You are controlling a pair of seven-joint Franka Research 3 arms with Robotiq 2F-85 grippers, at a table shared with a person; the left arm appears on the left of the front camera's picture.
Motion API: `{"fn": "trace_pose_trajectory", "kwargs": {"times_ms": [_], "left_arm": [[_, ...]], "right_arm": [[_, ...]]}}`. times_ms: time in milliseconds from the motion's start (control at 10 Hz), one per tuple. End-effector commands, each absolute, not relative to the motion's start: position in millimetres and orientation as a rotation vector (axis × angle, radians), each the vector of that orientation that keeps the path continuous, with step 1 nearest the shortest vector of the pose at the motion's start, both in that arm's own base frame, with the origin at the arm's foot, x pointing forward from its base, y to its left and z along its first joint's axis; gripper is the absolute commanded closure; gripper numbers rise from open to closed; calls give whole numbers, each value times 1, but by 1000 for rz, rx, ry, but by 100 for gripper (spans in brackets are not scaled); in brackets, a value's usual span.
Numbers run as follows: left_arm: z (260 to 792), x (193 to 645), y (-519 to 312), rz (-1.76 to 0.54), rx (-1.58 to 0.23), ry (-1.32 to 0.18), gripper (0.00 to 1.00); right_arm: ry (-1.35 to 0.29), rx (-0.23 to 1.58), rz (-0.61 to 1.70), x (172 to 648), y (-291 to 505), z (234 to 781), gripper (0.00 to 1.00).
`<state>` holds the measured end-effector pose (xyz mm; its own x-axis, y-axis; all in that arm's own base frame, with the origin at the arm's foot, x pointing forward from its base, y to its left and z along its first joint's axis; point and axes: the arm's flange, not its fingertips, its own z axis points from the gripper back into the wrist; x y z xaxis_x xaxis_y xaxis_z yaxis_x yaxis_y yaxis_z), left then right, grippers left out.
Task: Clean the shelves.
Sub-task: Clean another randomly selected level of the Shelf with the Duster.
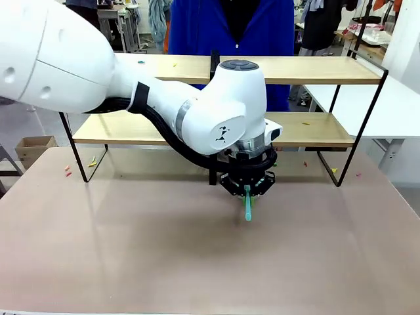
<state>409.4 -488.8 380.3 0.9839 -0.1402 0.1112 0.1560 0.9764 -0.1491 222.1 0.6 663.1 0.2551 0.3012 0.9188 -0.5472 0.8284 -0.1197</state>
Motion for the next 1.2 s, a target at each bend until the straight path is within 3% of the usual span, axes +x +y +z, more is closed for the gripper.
{"fn": "trace_pose_trajectory", "kwargs": {"times_ms": [0, 800, 1100], "left_arm": [[382, 412, -501, -183, -252, -139, 100], [386, 441, -572, -495, -239, -21, 100], [380, 432, -562, -440, -253, -34, 100]], "right_arm": [[-1179, 243, 579, 222, 0, 664, 0], [-1179, 243, 579, 222, 0, 664, 0], [-1179, 243, 579, 222, 0, 664, 0]]}}
